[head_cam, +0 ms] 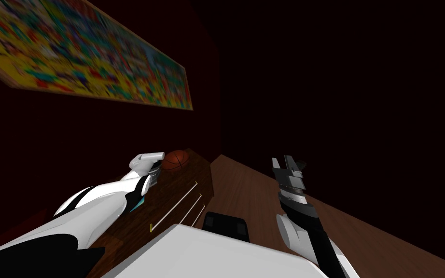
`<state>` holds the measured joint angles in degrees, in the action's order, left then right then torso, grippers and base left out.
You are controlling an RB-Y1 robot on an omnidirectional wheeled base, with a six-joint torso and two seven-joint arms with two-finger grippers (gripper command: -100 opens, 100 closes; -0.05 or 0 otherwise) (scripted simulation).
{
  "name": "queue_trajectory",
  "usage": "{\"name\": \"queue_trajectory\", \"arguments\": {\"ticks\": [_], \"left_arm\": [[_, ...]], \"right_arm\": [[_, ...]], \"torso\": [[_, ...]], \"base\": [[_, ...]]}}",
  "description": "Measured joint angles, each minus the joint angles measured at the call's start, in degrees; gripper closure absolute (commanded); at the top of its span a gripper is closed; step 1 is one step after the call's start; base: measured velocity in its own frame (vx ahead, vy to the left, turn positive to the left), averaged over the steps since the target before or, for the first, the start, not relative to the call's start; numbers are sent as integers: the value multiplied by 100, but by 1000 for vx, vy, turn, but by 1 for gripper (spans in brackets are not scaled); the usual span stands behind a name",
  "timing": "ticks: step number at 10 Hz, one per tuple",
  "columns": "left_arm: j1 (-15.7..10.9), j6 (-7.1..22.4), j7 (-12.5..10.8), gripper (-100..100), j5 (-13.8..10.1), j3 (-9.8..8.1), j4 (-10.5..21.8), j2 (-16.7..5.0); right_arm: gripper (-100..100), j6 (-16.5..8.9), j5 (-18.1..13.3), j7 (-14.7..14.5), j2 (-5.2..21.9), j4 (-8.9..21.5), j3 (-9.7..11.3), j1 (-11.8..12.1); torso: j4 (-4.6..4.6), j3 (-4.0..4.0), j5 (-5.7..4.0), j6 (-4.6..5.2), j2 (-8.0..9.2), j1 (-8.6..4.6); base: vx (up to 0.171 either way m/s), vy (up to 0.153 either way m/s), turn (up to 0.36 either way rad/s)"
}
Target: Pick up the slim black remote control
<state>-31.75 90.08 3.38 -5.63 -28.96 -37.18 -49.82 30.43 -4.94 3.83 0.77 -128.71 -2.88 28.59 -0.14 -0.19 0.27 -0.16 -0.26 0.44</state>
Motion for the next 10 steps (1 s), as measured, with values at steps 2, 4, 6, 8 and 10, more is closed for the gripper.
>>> {"name": "queue_trajectory", "arguments": {"ticks": [2,4,6,8,10], "left_arm": [[0,0,0,-100,0,0,0,0],[-160,-58,-60,-100,122,-103,31,-43],[-212,25,-200,-100,248,-277,-168,-34],[-277,26,-358,-100,361,-487,-255,-33],[-376,25,-540,-100,424,-662,-224,-85]], "right_arm": [[0,0,0,0,0,0,0,0],[0,0,0,0,-1,0,1,0],[0,0,0,0,-2,0,2,-1],[0,0,0,0,-2,0,2,-1],[0,0,0,0,-2,0,1,0]], "torso": [[0,0,0,0,0,0],[3,5,-11,5,8,-51],[5,6,-22,21,9,-94],[7,10,-24,20,15,-98],[7,10,-21,18,14,-84]], "base": [[-12,-53,-16],[-21,-135,13],[-50,-198,29],[-66,-165,43],[-16,-92,76]]}}
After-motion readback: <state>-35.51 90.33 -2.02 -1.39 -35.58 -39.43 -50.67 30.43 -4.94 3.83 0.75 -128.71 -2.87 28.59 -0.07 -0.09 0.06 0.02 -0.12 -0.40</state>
